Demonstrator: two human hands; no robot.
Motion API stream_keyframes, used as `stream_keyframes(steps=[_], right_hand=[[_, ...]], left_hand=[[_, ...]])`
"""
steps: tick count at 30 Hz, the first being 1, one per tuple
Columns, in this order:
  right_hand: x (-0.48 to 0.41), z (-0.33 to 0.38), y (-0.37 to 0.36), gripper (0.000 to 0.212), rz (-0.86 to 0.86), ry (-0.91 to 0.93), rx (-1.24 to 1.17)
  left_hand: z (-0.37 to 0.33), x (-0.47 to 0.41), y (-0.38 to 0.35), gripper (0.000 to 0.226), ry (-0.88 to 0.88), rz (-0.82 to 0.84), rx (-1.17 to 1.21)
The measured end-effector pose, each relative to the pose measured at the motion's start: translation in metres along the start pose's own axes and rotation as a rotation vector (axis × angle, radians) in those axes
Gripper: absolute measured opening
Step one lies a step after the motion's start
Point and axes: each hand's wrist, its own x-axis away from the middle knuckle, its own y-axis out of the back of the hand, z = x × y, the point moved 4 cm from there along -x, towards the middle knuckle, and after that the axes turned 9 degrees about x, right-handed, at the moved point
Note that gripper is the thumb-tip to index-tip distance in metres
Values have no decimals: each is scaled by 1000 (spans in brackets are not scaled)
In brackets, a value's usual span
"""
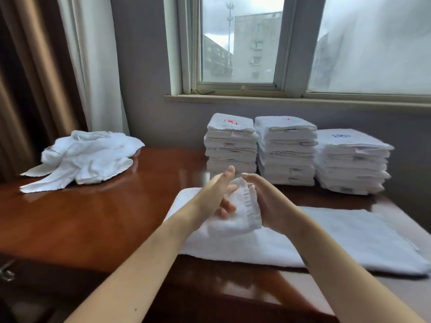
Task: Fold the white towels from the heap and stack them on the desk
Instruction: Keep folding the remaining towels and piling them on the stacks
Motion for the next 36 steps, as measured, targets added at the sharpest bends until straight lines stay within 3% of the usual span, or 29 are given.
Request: stream_keyframes(steps=[3,6,9,12,14,16,18,20,24,36], right_hand=[[5,-17,18,43,-260,-71,259],[10,-26,25,67,-483,-104,444],[12,-28,29,73,-531,-76,502],[15,-26,32,74,-558,-72,576],[20,-25,30,71,-545,-109,731],[23,-23,29,65,-565,-140,1078],[23,-17,23,60,-625,-16,1343],[20,-18,13,58,-535,115,1437],[14,-52,6,64,-203,-83,1536],[-27,-63,-27,65,-291,14,1530]], left_hand=[[16,-3,-10,81,50,34,9],[25,-2,-9,70,45,-27,-20],[27,3,5,40,-126,-163,-308],[33,7,19,38,-242,-280,-712],[43,4,20,43,-202,-254,-969],[60,0,15,52,-66,-148,-1157],[73,-3,13,60,13,-103,-1218],[78,-7,13,64,18,-103,-1235],[81,-9,18,64,30,-108,-1279],[77,-11,79,65,59,-155,-1269]])
